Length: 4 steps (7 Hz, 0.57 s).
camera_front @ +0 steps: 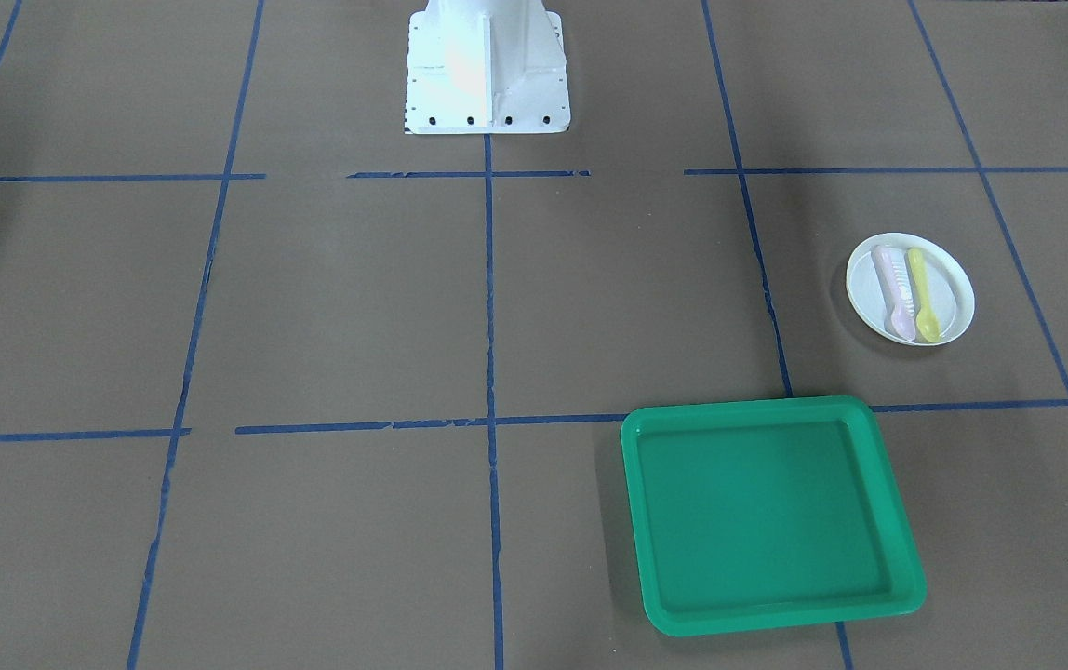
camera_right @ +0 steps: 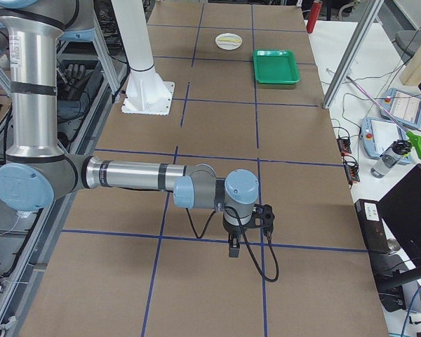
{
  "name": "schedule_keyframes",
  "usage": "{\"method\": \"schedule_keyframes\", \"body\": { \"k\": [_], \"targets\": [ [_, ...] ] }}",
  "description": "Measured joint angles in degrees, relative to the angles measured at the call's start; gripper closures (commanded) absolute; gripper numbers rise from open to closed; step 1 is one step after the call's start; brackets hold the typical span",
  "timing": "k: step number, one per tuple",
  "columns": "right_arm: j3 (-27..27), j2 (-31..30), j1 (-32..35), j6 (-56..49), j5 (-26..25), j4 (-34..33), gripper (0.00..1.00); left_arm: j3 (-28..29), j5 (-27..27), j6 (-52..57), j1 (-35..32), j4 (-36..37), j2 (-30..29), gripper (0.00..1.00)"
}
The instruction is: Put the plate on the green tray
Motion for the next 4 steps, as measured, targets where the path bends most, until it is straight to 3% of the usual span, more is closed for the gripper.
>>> {"method": "schedule_keyframes", "body": {
  "k": [4],
  "targets": [
    [0.0, 0.0, 0.0, 0.0, 0.0, 0.0, 0.0, 11.2, 0.7, -28.3, 15.7, -33.0, 0.0, 0.0]
  ]
}}
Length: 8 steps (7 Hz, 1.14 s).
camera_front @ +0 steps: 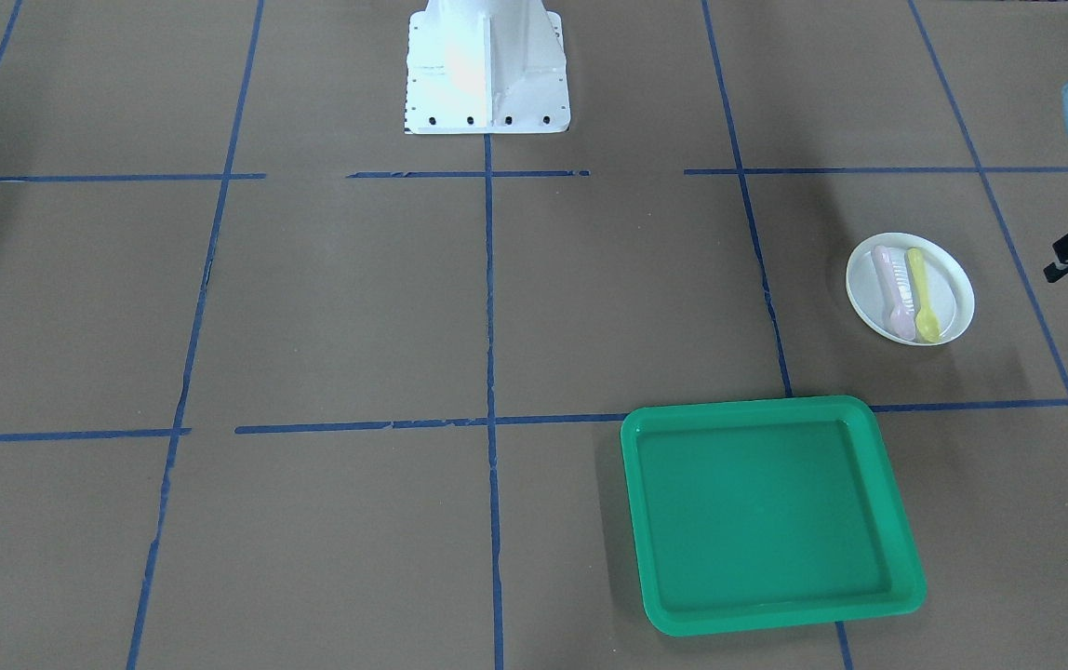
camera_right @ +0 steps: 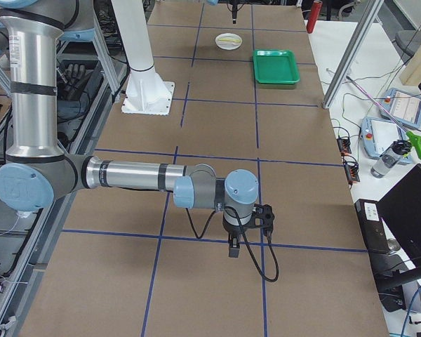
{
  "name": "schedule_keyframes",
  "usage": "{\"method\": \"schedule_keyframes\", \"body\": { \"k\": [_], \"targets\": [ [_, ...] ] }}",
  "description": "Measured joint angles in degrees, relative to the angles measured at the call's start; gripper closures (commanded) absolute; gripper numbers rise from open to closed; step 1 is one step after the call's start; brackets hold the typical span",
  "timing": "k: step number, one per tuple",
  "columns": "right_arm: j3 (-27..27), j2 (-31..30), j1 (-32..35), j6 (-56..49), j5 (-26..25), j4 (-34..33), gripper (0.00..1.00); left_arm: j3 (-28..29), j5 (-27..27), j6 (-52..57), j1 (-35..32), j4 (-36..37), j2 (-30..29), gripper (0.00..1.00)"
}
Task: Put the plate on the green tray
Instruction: 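Move the left gripper to the white plate's rim and grasp it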
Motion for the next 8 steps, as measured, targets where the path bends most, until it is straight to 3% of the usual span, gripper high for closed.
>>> {"method": "schedule_keyframes", "body": {
  "k": [1, 4, 5, 6, 8],
  "targets": [
    [0.0, 0.0, 0.0, 0.0, 0.0, 0.0, 0.0, 0.7, 0.7, -4.6, 3.0, -3.2, 0.0, 0.0],
    [0.0, 0.0, 0.0, 0.0, 0.0, 0.0, 0.0, 1.1, 4.3, -8.6, 7.4, -5.3, -0.1, 0.3],
    [0.0, 0.0, 0.0, 0.0, 0.0, 0.0, 0.0, 1.1, 4.5, -8.7, 8.1, -5.3, -0.1, 0.45],
    [0.0, 0.0, 0.0, 0.0, 0.0, 0.0, 0.0, 1.1, 4.5, -8.7, 8.5, -5.3, -0.1, 0.94],
    [0.0, 0.0, 0.0, 0.0, 0.0, 0.0, 0.0, 0.9, 4.0, -8.7, 8.8, -5.2, -0.3, 1.0]
  ]
}}
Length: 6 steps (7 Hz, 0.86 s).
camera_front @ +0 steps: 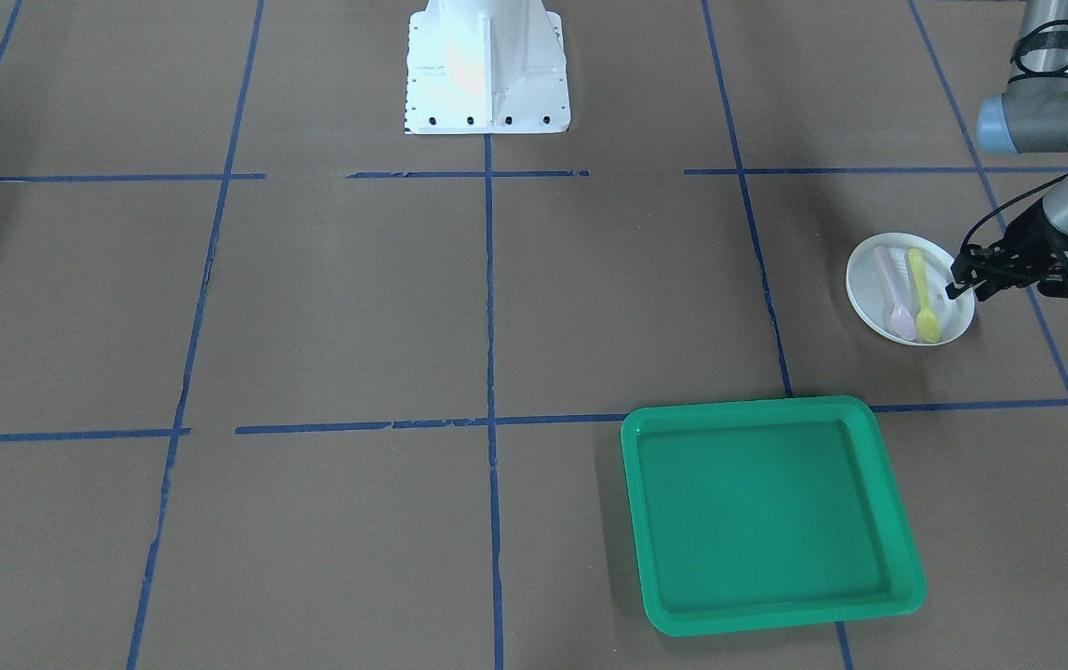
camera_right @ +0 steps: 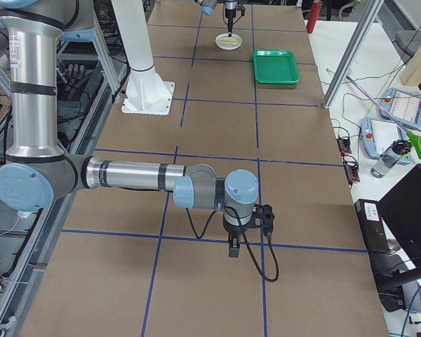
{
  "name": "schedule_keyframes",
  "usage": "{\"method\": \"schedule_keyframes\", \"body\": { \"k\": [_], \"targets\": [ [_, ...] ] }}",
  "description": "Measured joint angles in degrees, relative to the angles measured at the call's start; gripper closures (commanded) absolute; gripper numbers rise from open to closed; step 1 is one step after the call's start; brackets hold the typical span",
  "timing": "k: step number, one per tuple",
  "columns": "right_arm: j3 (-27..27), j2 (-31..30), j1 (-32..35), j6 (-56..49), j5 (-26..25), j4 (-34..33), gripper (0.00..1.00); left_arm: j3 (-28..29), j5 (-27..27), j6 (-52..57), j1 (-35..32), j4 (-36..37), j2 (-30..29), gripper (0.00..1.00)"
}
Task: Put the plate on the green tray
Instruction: 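Move the left gripper to the white plate's rim and grasp it, then lift the plate with the left gripper and carry it onto the green tray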
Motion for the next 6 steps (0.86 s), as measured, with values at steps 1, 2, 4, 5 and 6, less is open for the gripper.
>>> {"method": "schedule_keyframes", "body": {
  "k": [1, 2, 4, 5, 6],
  "targets": [
    [0.0, 0.0, 0.0, 0.0, 0.0, 0.0, 0.0, -0.1, -0.3, 0.0, 0.0, 0.1, -0.1, 1.0],
    [0.0, 0.0, 0.0, 0.0, 0.0, 0.0, 0.0, -0.3, -1.1, 0.0, 0.0, 0.2, -0.1, 1.0],
    [0.0, 0.0, 0.0, 0.0, 0.0, 0.0, 0.0, -1.9, -8.0, 0.0, -1.2, 0.4, -0.5, 1.0],
    [0.0, 0.0, 0.0, 0.0, 0.0, 0.0, 0.0, -2.9, -12.5, -0.1, -4.3, 0.8, -2.0, 1.0],
    [0.0, 0.0, 0.0, 0.0, 0.0, 0.0, 0.0, -3.3, -15.1, -0.9, -7.2, 1.8, -4.8, 1.0]
  ]
}}
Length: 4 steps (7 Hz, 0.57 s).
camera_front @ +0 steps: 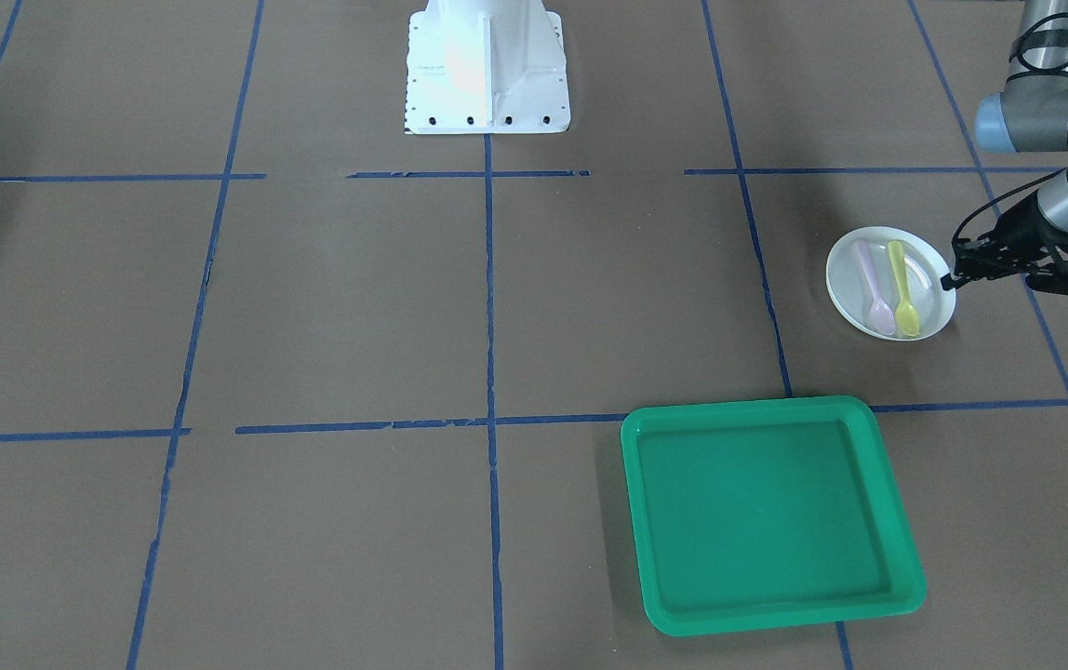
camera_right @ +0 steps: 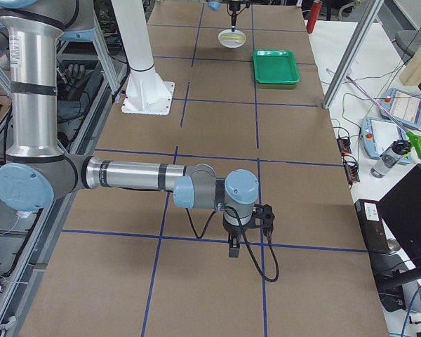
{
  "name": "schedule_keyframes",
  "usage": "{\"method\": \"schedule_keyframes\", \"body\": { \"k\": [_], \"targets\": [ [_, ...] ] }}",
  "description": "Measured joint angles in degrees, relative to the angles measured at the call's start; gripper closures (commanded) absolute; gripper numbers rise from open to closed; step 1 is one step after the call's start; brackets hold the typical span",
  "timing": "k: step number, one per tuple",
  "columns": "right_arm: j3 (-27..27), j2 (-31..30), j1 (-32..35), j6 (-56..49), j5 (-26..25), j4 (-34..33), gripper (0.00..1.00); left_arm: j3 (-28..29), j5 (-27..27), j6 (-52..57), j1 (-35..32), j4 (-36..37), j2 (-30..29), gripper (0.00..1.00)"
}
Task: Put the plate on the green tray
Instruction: 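Lift the plate with the left gripper and carry it onto the green tray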
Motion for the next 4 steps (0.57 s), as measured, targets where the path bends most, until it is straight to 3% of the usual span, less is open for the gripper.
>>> {"method": "schedule_keyframes", "body": {
  "k": [2, 4],
  "targets": [
    [0.0, 0.0, 0.0, 0.0, 0.0, 0.0, 0.0, 0.3, -1.1, -1.6, -2.0, 7.7, -8.2, 1.0],
    [0.0, 0.0, 0.0, 0.0, 0.0, 0.0, 0.0, 4.9, -0.9, -3.3, -1.9, 18.1, -20.2, 1.0]
  ]
}}
